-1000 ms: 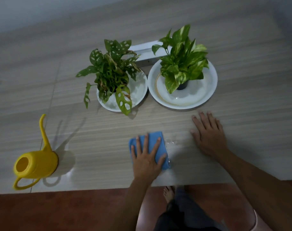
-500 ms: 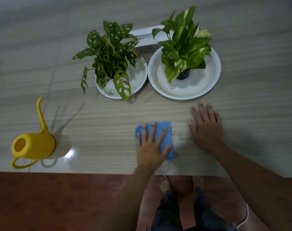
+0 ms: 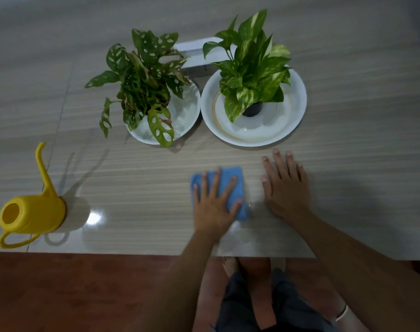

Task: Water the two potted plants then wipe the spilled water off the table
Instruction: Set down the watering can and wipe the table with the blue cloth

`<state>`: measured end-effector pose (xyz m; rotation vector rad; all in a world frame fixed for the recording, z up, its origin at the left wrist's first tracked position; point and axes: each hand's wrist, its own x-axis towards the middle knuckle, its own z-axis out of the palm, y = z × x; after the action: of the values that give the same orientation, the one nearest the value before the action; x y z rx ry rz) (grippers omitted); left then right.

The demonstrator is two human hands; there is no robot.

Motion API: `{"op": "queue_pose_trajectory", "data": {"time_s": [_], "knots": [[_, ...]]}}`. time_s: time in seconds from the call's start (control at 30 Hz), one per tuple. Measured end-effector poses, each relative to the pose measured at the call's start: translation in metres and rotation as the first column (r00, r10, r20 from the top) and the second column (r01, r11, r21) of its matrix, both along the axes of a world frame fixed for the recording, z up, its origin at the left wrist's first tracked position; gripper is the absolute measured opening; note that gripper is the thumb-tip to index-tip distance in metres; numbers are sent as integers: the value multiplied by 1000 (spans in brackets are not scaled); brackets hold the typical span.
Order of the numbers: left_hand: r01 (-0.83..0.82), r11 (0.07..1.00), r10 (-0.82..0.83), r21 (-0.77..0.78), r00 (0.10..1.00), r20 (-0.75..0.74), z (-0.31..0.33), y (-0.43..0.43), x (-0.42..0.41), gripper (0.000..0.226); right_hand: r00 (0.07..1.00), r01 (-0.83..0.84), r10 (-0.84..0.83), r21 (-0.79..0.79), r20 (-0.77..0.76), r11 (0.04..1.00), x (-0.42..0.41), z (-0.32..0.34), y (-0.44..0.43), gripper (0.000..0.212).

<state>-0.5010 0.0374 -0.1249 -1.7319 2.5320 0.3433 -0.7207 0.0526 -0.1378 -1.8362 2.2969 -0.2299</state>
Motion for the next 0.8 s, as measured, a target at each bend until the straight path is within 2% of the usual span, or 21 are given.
{"op": "queue_pose_trajectory", "data": {"time_s": [0.1,0.17,0.23,0.33,0.43,0.5,0.57,0.67,0.73,0.8], "knots": [[-261,965,261,-14,965,25,0,-23,51,65,1000,4,-4,12,5,1000,1,1,0,58],[-343,939,343,-26,939,13,1,3,68,65,1000,5,-5,21,1,1000,0,1,0,59],[-316,949,315,0,949,26,5,39,53,65,1000,11,-11,22,0,1000,0,2,-1,59],[-85,995,85,57,996,-1,3,64,4,66,1000,-7,7,24,-15,1000,1,2,-1,59],[42,998,-41,36,999,-35,3,6,-19,68,1000,-16,17,13,-18,1000,-1,1,-2,59],[-20,999,19,37,1000,12,3,-50,-4,69,1000,-12,12,-1,-8,1000,0,1,-1,58],[-188,980,184,62,981,64,6,-84,28,69,1000,-4,4,-4,2,1000,0,1,-1,58],[-373,927,372,35,928,23,8,-55,64,70,1000,-3,3,6,1,1000,1,2,-1,59],[-362,932,361,17,932,31,9,-9,51,71,1000,1,-1,2,13,1000,1,4,-1,60],[-239,970,238,53,971,15,5,19,20,69,1000,-4,4,5,20,1000,1,5,-1,60]]}}
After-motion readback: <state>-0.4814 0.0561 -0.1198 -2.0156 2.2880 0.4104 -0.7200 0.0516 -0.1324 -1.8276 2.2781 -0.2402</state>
